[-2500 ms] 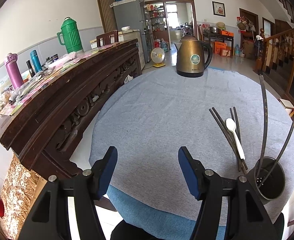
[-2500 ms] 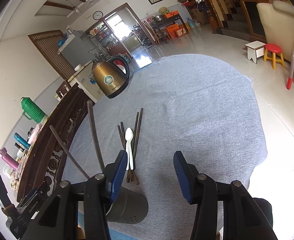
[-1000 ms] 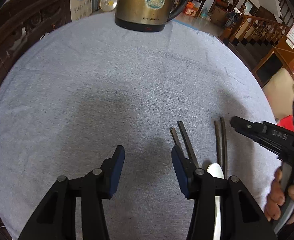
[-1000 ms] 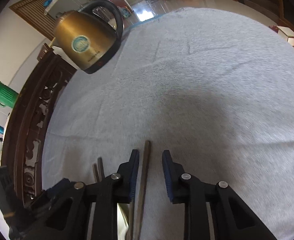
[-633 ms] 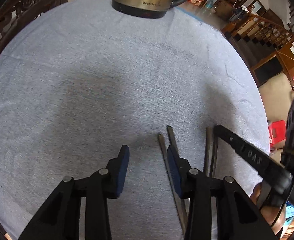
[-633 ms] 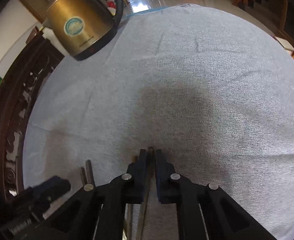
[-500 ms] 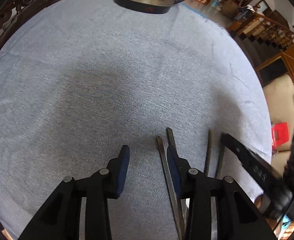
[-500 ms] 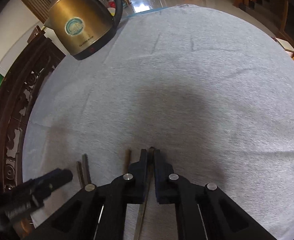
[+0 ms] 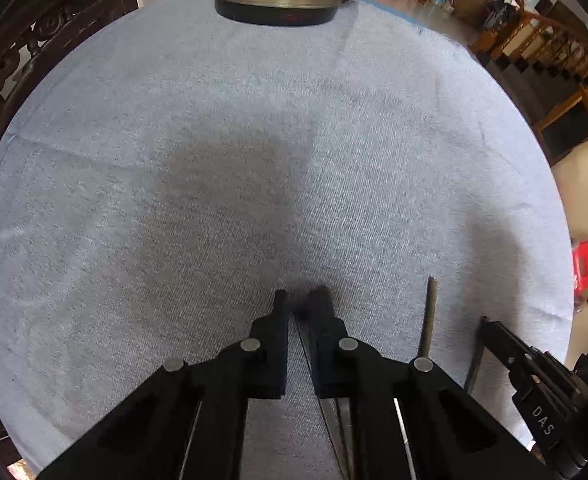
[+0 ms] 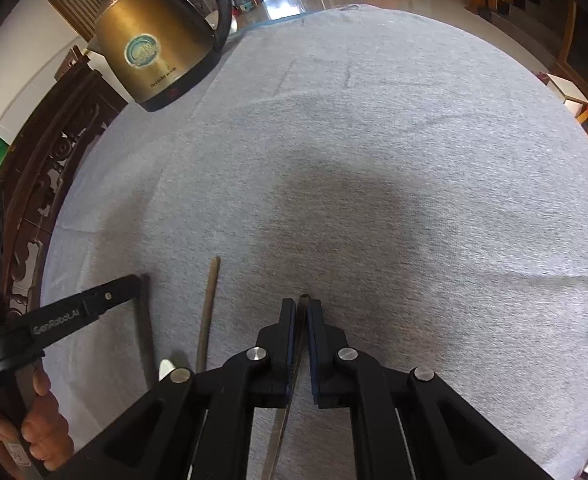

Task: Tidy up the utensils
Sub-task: 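Close the right gripper on a chopstick while the left gripper grasps another chopstick, then lift both held chopsticks and carry them over the holder cup, then open both grippers to release the chopsticks into the holder cup, then raise both open grippers away from the holder cup, then lower both grippers toward the last chopsticks and the white spoon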

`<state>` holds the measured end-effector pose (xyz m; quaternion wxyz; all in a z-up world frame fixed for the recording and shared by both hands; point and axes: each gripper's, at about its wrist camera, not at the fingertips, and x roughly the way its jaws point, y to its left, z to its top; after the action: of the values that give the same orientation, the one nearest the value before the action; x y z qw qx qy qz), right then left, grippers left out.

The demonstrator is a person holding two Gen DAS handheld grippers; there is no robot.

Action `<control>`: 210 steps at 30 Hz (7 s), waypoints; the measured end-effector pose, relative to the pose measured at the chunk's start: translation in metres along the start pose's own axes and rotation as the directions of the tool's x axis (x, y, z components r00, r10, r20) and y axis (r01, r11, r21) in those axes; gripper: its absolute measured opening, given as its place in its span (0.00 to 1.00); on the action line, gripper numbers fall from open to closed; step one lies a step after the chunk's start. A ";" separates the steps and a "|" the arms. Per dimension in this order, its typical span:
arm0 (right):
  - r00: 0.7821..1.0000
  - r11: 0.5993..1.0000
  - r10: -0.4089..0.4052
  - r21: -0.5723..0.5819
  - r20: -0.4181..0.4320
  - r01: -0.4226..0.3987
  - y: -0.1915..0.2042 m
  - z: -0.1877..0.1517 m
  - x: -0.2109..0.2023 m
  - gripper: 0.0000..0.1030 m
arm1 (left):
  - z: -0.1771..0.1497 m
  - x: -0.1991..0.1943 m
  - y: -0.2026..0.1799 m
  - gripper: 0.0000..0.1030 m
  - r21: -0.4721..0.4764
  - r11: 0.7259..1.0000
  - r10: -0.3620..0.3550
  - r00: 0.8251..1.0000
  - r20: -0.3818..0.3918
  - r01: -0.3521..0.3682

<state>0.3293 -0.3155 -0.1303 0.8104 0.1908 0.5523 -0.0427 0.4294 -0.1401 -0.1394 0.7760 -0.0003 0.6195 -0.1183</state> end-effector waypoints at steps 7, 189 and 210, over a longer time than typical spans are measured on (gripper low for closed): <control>0.997 0.996 -0.071 -0.062 -0.015 0.070 0.019 -0.003 0.003 0.11 | -0.009 -0.003 -0.009 0.14 0.035 0.999 0.017 1.000 0.011 -0.017; 0.853 0.966 0.116 0.141 0.509 -0.216 -0.041 -0.230 -0.213 0.58 | -0.267 -0.208 0.091 0.70 -0.123 0.959 0.285 0.845 0.452 -0.257; 0.966 0.971 0.198 0.105 0.166 -0.217 -0.041 -0.099 -0.058 0.40 | -0.202 -0.117 0.124 0.70 -0.114 0.939 0.344 0.900 0.269 -0.325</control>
<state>0.2080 -0.3264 -0.1195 0.8374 0.2930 0.4613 -0.0061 0.2343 0.0313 -0.0922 0.8653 0.0633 0.4957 0.0386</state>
